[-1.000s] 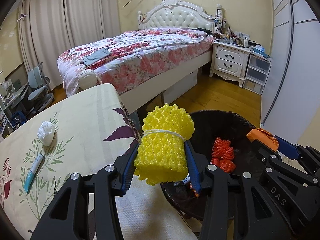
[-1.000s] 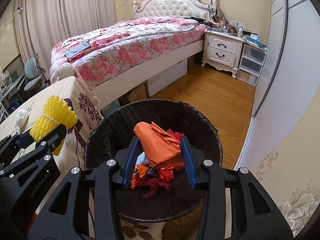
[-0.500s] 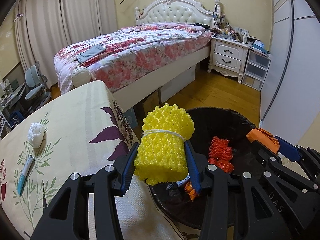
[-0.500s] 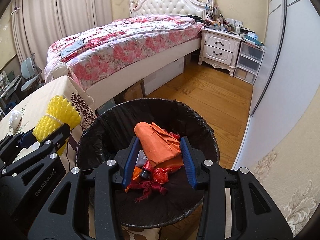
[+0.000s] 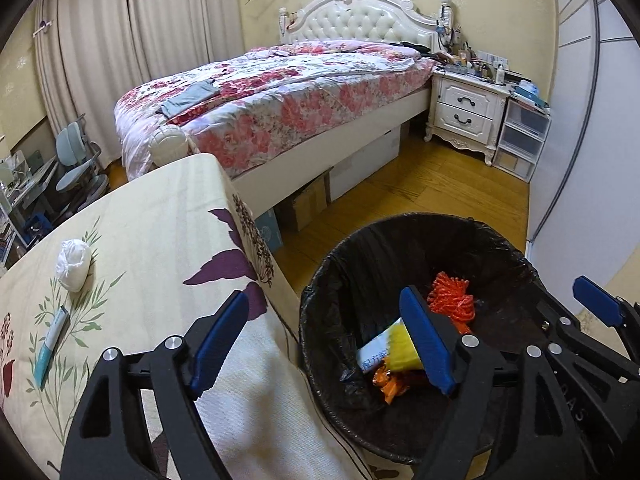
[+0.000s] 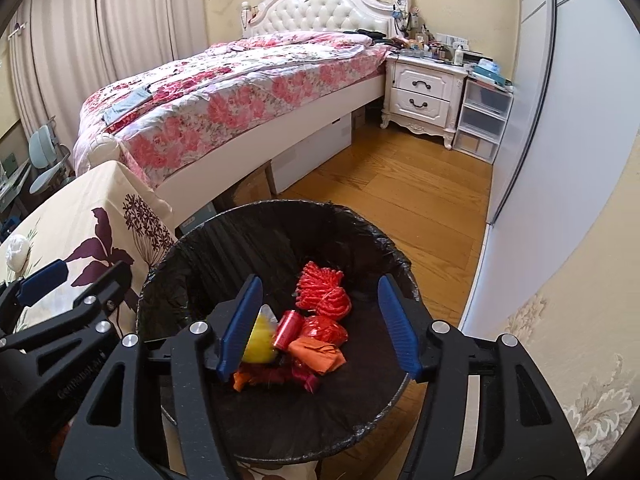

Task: Collect trash
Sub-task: 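Open both tools to drop the roll and cloth into the bin, then move both open tools back from the bin to the bed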

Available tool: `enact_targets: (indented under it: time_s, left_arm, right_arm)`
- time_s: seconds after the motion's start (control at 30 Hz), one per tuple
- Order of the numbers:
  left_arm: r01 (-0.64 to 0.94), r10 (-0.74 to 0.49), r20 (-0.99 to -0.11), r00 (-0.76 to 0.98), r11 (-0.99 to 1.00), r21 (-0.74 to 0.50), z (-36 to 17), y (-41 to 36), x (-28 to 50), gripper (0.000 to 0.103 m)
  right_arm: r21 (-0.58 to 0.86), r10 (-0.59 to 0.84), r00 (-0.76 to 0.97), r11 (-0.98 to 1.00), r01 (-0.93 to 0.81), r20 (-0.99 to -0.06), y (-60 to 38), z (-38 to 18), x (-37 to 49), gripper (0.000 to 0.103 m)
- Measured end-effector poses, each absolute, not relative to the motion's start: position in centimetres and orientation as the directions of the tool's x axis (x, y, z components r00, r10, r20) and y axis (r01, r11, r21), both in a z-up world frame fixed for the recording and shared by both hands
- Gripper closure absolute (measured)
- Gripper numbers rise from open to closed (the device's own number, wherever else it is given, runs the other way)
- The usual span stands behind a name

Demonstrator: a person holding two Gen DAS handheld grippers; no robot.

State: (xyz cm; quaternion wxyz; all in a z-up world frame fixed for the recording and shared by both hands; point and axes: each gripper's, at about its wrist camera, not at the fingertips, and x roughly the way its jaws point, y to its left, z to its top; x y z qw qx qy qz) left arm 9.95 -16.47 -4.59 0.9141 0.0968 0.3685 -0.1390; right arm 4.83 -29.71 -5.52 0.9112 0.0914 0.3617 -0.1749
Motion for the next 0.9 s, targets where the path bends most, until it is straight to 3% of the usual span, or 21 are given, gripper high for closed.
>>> enact_targets:
  time_s: [0.13, 0.37, 0.9]
  left_arm:
    - [0.308, -0.167, -0.694, 0.701, 0.948, 0.083, -4.4, -15.8, 10.0, 0.023]
    - [0.277, -0.13, -0.663, 0.737, 0.953, 0.12, -3.6, -14.7, 9.7, 0.019]
    - [0.143, -0.037, -0.648, 0.761, 0.983, 0.112, -2.3, -7.5, 9.9, 0.018]
  right_arm:
    - [0.036, -0.261, 0.675, 0.919, 0.393, -0.69, -29.9, -5.5, 4.7, 0.041]
    - [0.027, -0.283, 0.682, 0.914, 0.406, -0.674, -29.8, -4.8, 4.3, 0.023]
    - [0.04, -0.226, 0.712, 0.941, 0.336, -0.665, -26.1, -3.4, 4.6, 0.019]
